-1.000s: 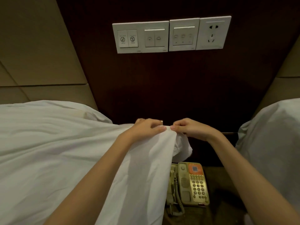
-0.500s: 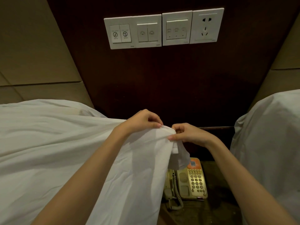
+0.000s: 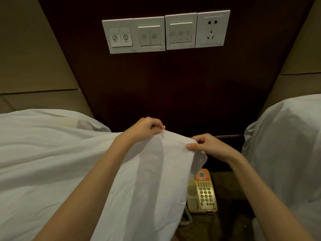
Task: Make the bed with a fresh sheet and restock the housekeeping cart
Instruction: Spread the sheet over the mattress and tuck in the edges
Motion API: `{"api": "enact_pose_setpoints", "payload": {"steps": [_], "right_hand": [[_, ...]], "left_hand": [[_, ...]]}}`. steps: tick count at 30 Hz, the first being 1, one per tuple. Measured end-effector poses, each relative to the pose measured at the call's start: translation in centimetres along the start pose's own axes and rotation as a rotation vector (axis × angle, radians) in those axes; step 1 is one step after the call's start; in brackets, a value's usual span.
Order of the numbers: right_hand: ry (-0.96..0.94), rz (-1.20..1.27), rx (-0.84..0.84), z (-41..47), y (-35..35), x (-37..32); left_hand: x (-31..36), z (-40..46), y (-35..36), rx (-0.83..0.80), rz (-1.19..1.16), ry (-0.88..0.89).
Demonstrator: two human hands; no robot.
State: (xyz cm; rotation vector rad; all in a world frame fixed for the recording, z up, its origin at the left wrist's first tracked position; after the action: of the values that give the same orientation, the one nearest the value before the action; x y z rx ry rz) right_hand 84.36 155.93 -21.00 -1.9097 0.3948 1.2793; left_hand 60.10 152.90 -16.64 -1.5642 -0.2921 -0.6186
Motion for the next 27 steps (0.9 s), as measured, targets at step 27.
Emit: {"api": "enact_pose_setpoints", "payload": {"steps": [27], "right_hand": [[-0.001,0.191,0.221,-0.6,-0.4,0.1]], "left_hand": [[1.5,-0.1,1.9,0.013,-0.059,-0.023]]}}
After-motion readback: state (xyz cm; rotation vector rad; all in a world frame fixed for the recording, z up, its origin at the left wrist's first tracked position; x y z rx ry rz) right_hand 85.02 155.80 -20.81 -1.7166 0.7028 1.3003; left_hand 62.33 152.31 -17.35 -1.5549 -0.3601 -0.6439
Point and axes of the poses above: each hand's wrist, its own z-axis towards the middle knuckle, its own y-axis out of the palm, x = y × z, the point moved 1 cm from there along z, towards the middle knuckle, and after that the axes turned 4 degrees about y, right-handed, at the moved point
